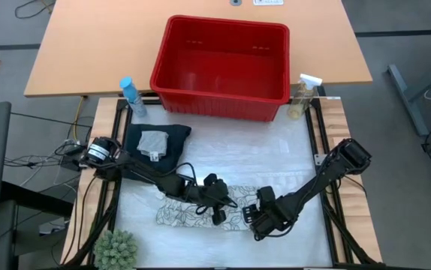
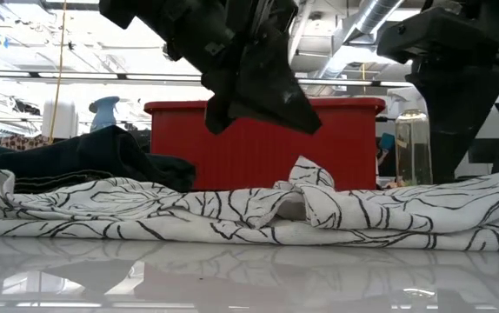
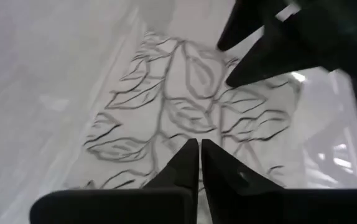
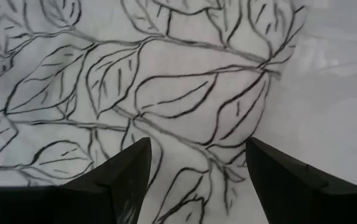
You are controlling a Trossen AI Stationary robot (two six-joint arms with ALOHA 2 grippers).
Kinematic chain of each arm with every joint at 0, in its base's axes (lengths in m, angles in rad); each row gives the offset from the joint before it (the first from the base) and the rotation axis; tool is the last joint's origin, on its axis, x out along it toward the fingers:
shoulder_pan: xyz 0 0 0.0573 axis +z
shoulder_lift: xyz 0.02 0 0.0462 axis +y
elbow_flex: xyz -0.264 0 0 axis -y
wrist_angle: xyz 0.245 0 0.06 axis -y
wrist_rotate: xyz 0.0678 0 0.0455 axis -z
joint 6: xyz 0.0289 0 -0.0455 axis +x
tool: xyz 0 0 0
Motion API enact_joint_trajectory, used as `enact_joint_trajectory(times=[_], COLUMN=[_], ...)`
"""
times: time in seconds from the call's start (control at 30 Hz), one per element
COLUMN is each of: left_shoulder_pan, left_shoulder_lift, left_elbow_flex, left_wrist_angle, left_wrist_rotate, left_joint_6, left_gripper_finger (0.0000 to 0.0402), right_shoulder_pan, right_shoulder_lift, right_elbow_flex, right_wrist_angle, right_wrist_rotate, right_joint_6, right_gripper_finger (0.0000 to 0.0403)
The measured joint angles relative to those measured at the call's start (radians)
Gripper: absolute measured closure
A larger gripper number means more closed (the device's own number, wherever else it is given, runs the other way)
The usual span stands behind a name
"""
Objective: Fold Laundry from Bin
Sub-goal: Fold the white patterned shirt
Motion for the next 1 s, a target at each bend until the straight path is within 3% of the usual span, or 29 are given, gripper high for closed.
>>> enact_joint_trajectory(times=[0.27,0.5,0.73,1.0], left_shoulder_pan=[0.0,0.002,-0.002,-0.002], left_shoulder_lift=[0.0,0.089,0.158,0.162], left_elbow_flex=[0.0,0.006,0.025,0.029], left_wrist_angle=[0.095,0.223,0.263,0.246], left_wrist_rotate=[0.034,0.191,0.248,0.194], left_joint_6=[0.025,-0.02,-0.081,-0.08], left_gripper_finger=[0.0401,0.0401,0.0401,0.0401], right_shoulder_pan=[0.008,0.016,0.047,0.11], right_shoulder_lift=[-0.003,-0.079,-0.187,-0.265], right_elbow_flex=[0.0,0.001,0.001,0.001], right_wrist_angle=[0.031,-0.005,-0.053,-0.02], right_wrist_rotate=[0.011,0.088,0.239,0.466], right_joint_6=[0.009,-0.007,-0.011,-0.072], right_gripper_finger=[0.0117,0.0117,0.0117,0.0117])
